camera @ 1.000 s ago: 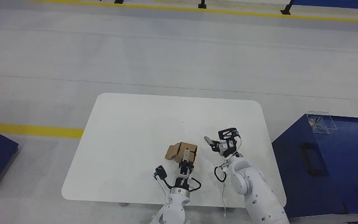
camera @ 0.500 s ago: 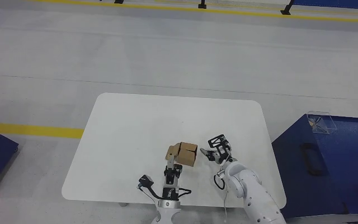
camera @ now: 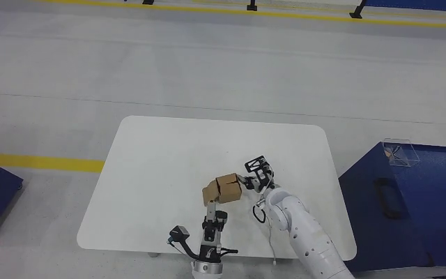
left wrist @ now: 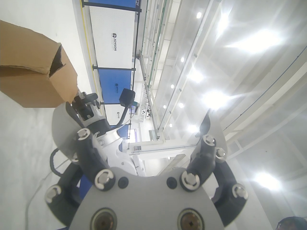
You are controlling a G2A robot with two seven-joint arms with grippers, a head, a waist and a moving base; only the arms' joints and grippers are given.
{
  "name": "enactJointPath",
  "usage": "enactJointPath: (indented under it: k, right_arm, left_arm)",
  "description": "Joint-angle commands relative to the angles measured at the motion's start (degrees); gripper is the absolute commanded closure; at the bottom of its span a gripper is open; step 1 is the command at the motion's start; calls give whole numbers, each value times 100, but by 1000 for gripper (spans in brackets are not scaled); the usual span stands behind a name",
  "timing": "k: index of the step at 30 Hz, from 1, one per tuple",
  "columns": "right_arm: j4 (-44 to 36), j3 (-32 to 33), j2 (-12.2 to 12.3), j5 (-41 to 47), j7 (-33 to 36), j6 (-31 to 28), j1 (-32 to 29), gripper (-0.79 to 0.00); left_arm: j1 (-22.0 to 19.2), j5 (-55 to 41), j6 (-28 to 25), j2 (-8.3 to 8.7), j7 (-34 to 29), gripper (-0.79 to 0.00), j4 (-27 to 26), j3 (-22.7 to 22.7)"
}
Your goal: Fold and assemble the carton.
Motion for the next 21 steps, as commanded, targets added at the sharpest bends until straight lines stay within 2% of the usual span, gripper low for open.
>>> enactJointPath:
  k: [1, 7, 15, 18, 21]
  right_arm:
    - [162, -79, -36, -37, -64, 106, 114, -785]
    - [83, 170, -33, 84, -491, 521, 62, -785]
    - [-970, 291, 48, -28, -1039, 69, -609, -785]
    - [-1015, 229, 40, -62, -1040, 0, -681, -785]
    - [-921, 117, 19, -153, -1076, -36, -676, -785]
  left_arm:
    - [1, -19, -10, 14, -11, -785, -7, 17]
    - [54, -118, 166, 75, -242, -785, -113, 45]
    - [56, 79, 77, 84, -108, -785, -198, -23]
    - [-6, 44, -151, 70, -57, -785, 2, 14]
    - [-218, 52, -253, 30, 120, -785, 430, 49]
